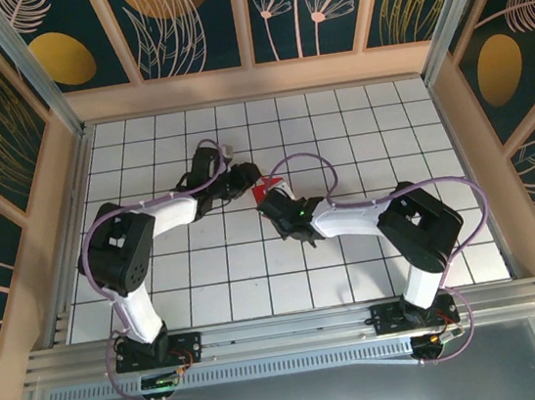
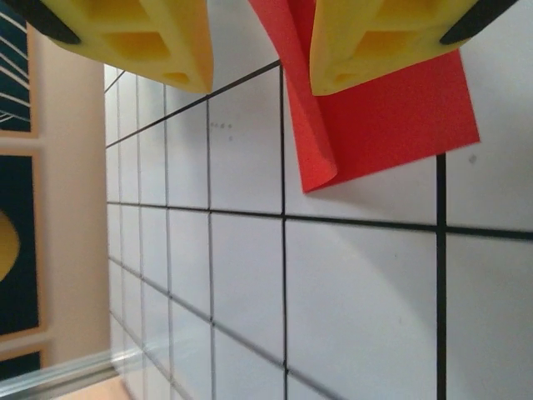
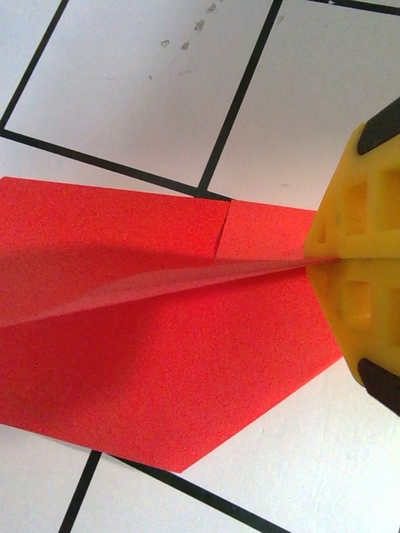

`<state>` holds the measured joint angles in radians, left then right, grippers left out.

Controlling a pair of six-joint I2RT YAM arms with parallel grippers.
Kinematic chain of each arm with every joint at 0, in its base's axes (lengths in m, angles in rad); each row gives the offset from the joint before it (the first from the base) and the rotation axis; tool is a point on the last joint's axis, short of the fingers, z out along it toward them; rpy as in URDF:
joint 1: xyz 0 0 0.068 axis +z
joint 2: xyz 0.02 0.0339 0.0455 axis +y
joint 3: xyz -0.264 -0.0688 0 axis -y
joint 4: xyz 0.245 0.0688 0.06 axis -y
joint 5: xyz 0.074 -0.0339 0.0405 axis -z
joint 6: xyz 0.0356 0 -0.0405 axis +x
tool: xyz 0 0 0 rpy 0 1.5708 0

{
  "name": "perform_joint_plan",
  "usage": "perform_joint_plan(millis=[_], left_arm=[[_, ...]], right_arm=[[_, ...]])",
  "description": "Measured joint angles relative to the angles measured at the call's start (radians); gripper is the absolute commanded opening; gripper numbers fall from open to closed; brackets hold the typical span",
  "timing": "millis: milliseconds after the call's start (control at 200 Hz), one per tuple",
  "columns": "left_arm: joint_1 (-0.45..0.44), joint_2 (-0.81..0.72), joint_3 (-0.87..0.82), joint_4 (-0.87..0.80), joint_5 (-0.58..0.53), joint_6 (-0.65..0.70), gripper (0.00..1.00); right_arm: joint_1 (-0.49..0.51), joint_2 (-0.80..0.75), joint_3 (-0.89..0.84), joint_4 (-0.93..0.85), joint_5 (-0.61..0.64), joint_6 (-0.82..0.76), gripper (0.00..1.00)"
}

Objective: Fold a paper plane with a square sheet of paper (fold left side to right side)
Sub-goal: Fourth fold the wing at the center of the table.

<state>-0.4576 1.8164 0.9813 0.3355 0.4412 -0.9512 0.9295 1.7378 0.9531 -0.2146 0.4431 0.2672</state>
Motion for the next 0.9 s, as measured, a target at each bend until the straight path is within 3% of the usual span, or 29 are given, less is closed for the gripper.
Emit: perform_joint_plan(millis=[305, 616, 901], left_arm=[[0.121, -0.193, -0.139, -0.027, -0.012, 0.035, 0.40], [0.114, -0.204, -0.211, -0.041, 0.038, 0.069, 0.39], [0.054, -0.182, -0.233, -0.040, 0.056, 0.067, 0.39]], right_arm=[[-0.103, -0.064, -0.072, 0.066, -0.261, -0.008, 0.00], [-0.243, -0.113, -0.135, 0.150, -0.594, -0.006, 0.00], [-0.292, -0.111, -0.188, 0.226, -0.779, 0.010, 0.00]])
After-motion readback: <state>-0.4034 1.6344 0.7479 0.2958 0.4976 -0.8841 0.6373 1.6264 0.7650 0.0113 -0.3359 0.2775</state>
